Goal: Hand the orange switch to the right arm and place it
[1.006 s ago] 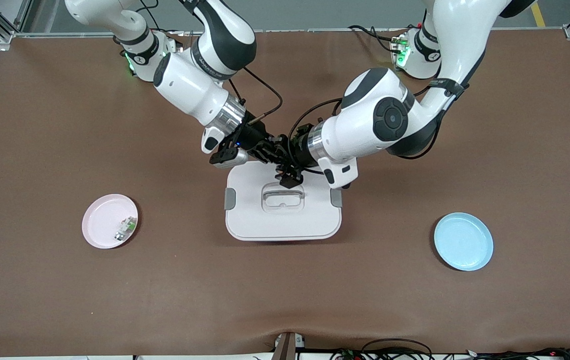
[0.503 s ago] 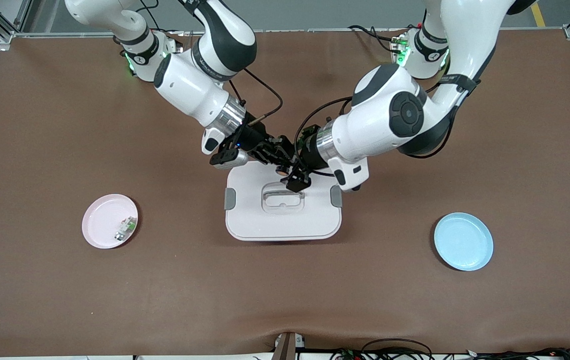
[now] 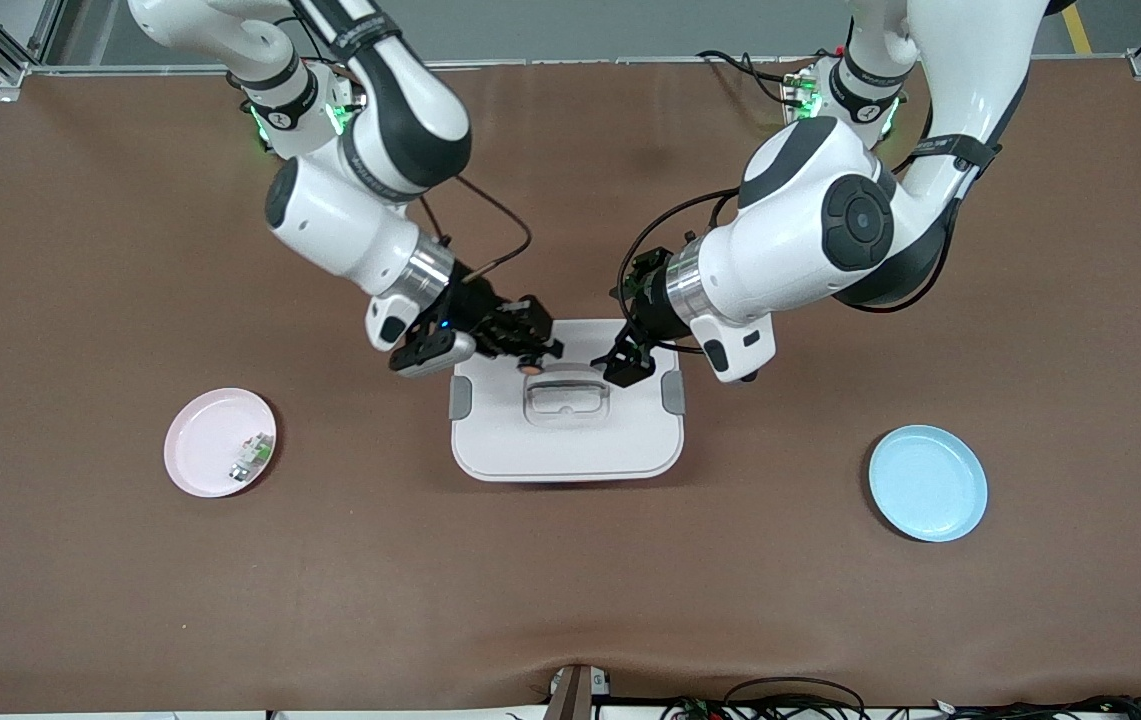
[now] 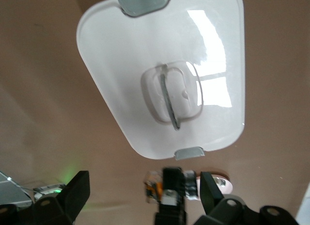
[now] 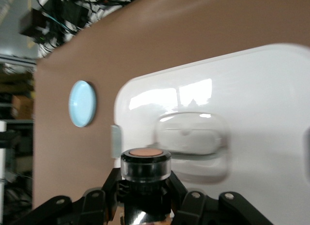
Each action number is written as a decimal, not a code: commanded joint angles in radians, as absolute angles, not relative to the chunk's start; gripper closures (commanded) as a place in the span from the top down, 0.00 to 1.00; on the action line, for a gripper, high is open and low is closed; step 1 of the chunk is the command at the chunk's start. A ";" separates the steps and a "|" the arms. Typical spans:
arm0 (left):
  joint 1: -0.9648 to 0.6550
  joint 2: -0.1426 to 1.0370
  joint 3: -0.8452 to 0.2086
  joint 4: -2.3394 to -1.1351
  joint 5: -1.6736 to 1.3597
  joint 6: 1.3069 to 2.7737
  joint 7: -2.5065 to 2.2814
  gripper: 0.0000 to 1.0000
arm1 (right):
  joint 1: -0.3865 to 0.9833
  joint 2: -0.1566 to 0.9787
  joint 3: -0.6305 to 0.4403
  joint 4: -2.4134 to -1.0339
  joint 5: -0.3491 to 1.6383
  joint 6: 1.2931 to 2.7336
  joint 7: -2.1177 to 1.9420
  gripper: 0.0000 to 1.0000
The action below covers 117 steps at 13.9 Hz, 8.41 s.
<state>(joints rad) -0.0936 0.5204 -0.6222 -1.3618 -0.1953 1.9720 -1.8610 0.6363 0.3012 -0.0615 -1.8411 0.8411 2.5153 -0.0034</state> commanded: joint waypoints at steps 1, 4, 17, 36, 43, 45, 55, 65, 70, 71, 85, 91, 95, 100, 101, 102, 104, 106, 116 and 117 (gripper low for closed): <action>-0.032 0.462 -0.627 -1.368 -0.155 1.910 -1.849 1.00 | 0.528 0.284 -0.049 -1.818 0.618 2.342 -0.020 0.00; -0.012 0.395 -0.618 -1.368 -0.141 1.841 -1.706 1.00 | 0.424 0.278 -0.048 -1.720 0.358 2.078 -0.053 0.00; 0.156 0.307 -0.624 -1.376 0.136 1.471 -0.852 1.00 | 0.097 0.288 -0.049 -1.707 0.035 1.986 -1.164 0.00; 0.264 0.167 -0.493 -1.381 0.213 1.436 -0.289 1.00 | -0.081 0.475 -0.046 -2.057 -0.017 2.687 -1.540 0.00; 0.069 0.020 -0.209 -1.526 0.068 1.485 -0.203 1.00 | -0.084 0.531 -0.041 -2.075 -0.002 2.763 -1.537 0.00; 0.049 -0.029 -0.169 -1.593 0.043 1.523 -0.172 1.00 | -0.083 0.540 -0.041 -2.077 -0.002 2.781 -1.534 0.00; 0.021 -0.066 -0.138 -1.635 0.041 1.555 -0.147 1.00 | -0.071 0.546 -0.038 -2.069 0.066 2.770 -1.523 1.00; 0.028 -0.066 -0.138 -1.621 0.026 1.529 -0.083 1.00 | -0.026 0.400 -0.040 -1.811 0.074 2.145 -1.154 1.00; 0.028 -0.069 -0.138 -1.620 0.011 1.529 -0.075 1.00 | -0.020 0.391 -0.041 -1.568 0.060 1.809 -0.826 1.00; 0.026 -0.069 -0.138 -1.620 0.012 1.528 -0.060 1.00 | -0.020 0.388 -0.043 -1.546 0.060 1.771 -0.742 1.00; 0.054 -0.086 -0.137 -1.606 0.032 1.514 0.012 1.00 | -0.097 0.253 -0.045 -1.348 0.133 1.565 -0.055 1.00; 0.052 -0.084 -0.135 -1.606 0.032 1.514 -0.005 1.00 | -0.084 0.221 -0.049 -1.347 0.123 1.451 -0.005 1.00; 0.054 -0.087 -0.135 -1.605 0.032 1.493 -0.008 1.00 | -0.052 0.141 -0.040 -1.376 0.071 1.491 -0.061 1.00; 0.054 -0.097 -0.135 -1.608 0.032 1.483 -0.008 1.00 | -0.052 0.078 -0.041 -1.414 0.071 1.509 -0.064 1.00; 0.054 -0.100 -0.135 -1.608 0.032 1.482 -0.008 1.00 | -0.052 0.078 -0.041 -1.408 0.069 1.508 -0.064 1.00; 0.054 -0.101 -0.137 -1.608 0.032 1.479 -0.008 1.00 | -0.052 0.081 -0.041 -1.402 0.071 1.503 -0.071 1.00; 0.054 -0.103 -0.135 -1.609 0.032 1.477 -0.008 1.00 | -0.054 0.081 -0.043 -1.399 0.071 1.502 -0.100 1.00; 0.054 -0.104 -0.137 -1.609 0.032 1.477 -0.008 1.00 | -0.057 0.078 -0.044 -1.401 0.069 1.497 -0.104 1.00; 0.054 -0.097 -0.137 -1.586 0.031 1.477 0.009 1.00 | -0.048 0.058 -0.043 -1.407 -0.011 1.456 -0.092 1.00; 0.055 -0.094 -0.135 -1.579 0.031 1.477 0.011 1.00 | -0.046 0.058 -0.041 -1.407 -0.009 1.454 -0.091 1.00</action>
